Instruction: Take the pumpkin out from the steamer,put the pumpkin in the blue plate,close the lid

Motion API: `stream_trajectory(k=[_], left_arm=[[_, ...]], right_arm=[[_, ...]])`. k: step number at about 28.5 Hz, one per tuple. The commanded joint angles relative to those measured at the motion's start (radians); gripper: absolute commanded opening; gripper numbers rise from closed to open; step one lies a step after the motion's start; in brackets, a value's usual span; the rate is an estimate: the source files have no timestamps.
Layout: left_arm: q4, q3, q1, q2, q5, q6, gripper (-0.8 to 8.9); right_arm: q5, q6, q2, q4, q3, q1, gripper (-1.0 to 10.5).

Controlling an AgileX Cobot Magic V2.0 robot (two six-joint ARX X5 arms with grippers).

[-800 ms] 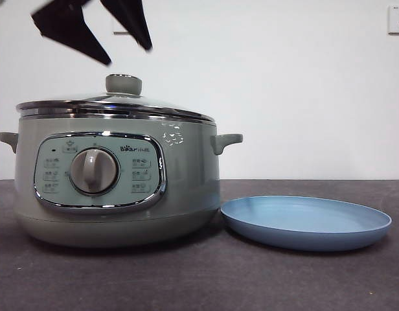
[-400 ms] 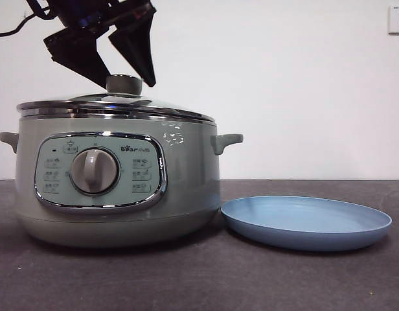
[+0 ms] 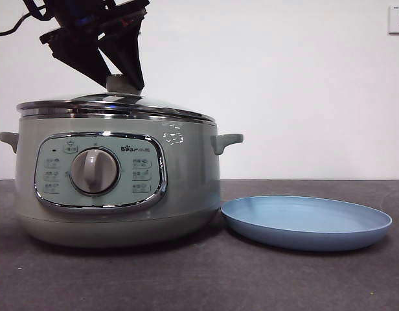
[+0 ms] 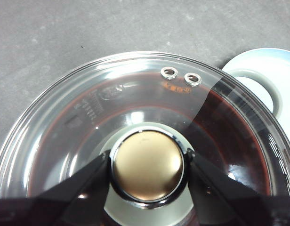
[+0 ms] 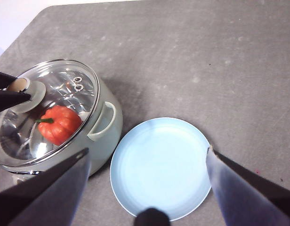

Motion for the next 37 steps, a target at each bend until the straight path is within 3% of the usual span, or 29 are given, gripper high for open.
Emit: stream_trajectory(k=[1,8,14,25,33,37], left_arm=[[-0.007,0.003,-0.004,-0.006,0.017,0.018,-0.09],[0.002,0.028,-0.004,-0.06,0.012,0.017,-0.09],[-0.002,0.051,-0.004,-0.156,-0.043,0.016,-0.09],[-0.082,0.052,-0.004,-0.43,-0.265,0.018,-0.09],[-0.188,0.056,-0.004,-0.621,-0.443,0.018,-0.09],[-0.246,0.056,-0.004,-0.71,-0.525,0.018,-0.09]], right_arm=[[0.001,0.006,0.002,0.001,0.003,0.002,4.1],[-0.007,0.014,0.007,0.008,0.003,0.004,4.1],[-0.081,0.026,0.049,0.033,0.003,0.054,4.1],[-0.076,0.04,0.263,0.175,0.033,0.327,4.1],[-0.057,0.024,0.545,0.138,0.257,0.492,4.2],[0.057,-0.016,0.722,0.027,0.476,0.578,5.2]])
